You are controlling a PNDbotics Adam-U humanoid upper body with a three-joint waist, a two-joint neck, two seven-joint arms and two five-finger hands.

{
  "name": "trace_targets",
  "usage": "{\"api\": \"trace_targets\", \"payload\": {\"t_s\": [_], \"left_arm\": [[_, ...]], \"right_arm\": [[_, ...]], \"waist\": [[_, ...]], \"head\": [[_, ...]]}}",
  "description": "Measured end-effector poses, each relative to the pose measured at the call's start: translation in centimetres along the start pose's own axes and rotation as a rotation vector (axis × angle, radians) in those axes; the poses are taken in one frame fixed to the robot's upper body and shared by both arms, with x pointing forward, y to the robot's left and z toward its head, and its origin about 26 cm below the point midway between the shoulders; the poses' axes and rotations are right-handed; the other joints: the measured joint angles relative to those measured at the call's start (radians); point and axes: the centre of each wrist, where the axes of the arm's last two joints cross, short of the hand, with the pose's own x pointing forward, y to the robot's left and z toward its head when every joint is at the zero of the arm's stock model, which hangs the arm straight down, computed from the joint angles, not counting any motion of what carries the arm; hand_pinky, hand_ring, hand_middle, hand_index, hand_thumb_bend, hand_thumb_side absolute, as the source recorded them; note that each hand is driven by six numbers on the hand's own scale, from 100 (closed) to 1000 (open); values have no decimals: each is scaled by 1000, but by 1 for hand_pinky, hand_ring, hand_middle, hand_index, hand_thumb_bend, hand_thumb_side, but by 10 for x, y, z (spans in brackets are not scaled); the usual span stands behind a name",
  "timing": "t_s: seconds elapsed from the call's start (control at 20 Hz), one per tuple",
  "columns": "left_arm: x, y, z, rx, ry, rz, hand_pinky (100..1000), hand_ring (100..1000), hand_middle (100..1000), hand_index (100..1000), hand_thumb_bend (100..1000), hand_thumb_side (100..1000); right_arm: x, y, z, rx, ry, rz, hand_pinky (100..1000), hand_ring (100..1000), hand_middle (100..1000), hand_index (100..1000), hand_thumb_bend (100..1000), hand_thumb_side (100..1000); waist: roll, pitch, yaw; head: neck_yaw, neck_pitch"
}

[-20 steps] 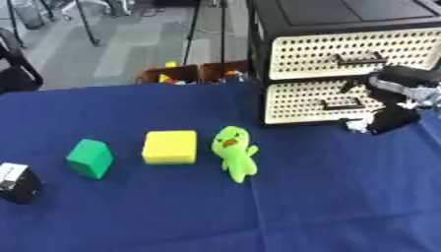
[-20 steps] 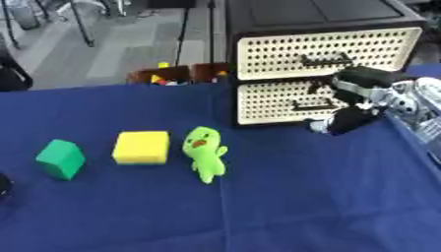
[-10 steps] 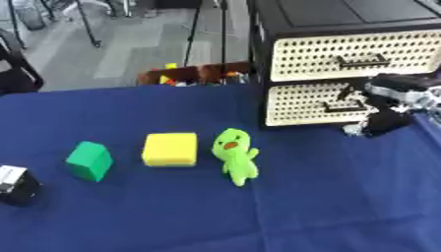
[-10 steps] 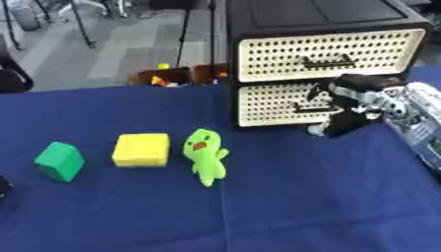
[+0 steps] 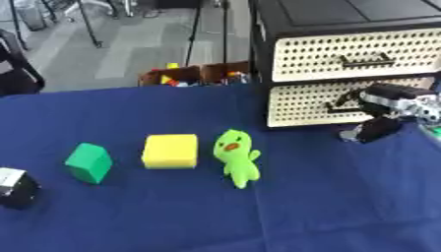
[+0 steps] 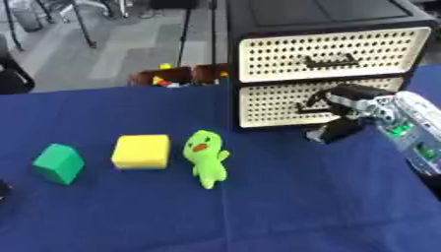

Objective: Pick up objects from table and place into drawer.

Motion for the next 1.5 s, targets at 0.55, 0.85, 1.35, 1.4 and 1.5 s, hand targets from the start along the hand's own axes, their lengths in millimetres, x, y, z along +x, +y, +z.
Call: {"api": "trace_targets", "payload": {"t_s": [0.55, 0.85, 1.35, 1.4, 1.5], "left_arm": [[0, -2, 0, 5, 2, 7, 466, 547, 645, 868, 221, 866], [0, -2, 0, 6, 2, 7, 468, 548, 640, 869, 222, 865], [0, -2, 0, 7, 4, 7, 471, 550, 638, 868, 226, 864], [0, -2, 0, 7, 4, 7, 471, 550, 637, 869, 226, 864], [0, -2, 0, 8, 5, 7, 471, 550, 637, 868, 226, 864]], "right_arm": [[-2, 2, -3, 27, 36, 16, 100, 210, 100, 841, 370, 534], [3, 2, -1, 41, 28, 20, 100, 211, 100, 805, 360, 536], [9, 8, 7, 97, 23, 30, 100, 212, 100, 762, 333, 547], [10, 9, 9, 104, 24, 35, 100, 212, 100, 762, 328, 548], [10, 11, 13, 119, 27, 48, 100, 211, 100, 765, 323, 547]], "waist": [[1, 3, -2], [3, 2, -17], [6, -14, -36], [6, -16, -38], [6, -17, -42]], "head": [[1, -1], [2, 3], [5, 6], [7, 9], [12, 13]]}}
